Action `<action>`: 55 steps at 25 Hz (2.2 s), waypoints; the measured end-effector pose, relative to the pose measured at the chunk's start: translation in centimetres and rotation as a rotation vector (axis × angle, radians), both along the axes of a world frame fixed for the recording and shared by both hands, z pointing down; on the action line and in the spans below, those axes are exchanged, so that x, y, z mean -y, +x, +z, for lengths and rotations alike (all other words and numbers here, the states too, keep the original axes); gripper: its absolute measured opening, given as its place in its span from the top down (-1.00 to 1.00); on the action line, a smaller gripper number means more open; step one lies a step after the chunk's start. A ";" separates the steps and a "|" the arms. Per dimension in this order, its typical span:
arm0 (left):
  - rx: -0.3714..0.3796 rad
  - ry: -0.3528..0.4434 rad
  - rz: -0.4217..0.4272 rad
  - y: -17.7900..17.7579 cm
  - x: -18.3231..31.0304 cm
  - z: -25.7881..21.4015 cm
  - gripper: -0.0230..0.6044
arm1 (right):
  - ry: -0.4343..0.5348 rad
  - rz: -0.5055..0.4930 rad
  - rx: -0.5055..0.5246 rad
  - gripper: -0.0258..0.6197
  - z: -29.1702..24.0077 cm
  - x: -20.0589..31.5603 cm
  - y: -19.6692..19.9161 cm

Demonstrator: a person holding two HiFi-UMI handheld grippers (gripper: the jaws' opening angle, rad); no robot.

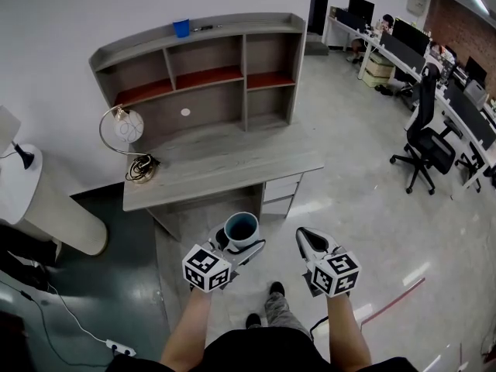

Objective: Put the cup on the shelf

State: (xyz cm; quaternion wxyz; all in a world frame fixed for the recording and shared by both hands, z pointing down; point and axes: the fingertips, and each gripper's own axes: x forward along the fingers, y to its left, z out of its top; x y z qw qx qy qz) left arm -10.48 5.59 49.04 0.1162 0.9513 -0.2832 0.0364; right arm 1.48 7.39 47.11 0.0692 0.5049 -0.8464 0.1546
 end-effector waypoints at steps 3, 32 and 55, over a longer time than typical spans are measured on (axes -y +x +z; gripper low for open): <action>0.004 -0.002 -0.007 0.5 1.7 0.1 -0.25 | 0.000 -0.008 0.004 0.88 0.0 1.8 0.5; 0.034 -0.014 -0.125 8.4 16.9 0.1 -0.25 | -0.016 -0.106 0.037 0.88 0.4 18.6 9.6; 0.014 -0.047 -0.135 7.7 28.4 1.7 -0.25 | -0.034 -0.072 0.024 0.88 1.2 29.6 10.4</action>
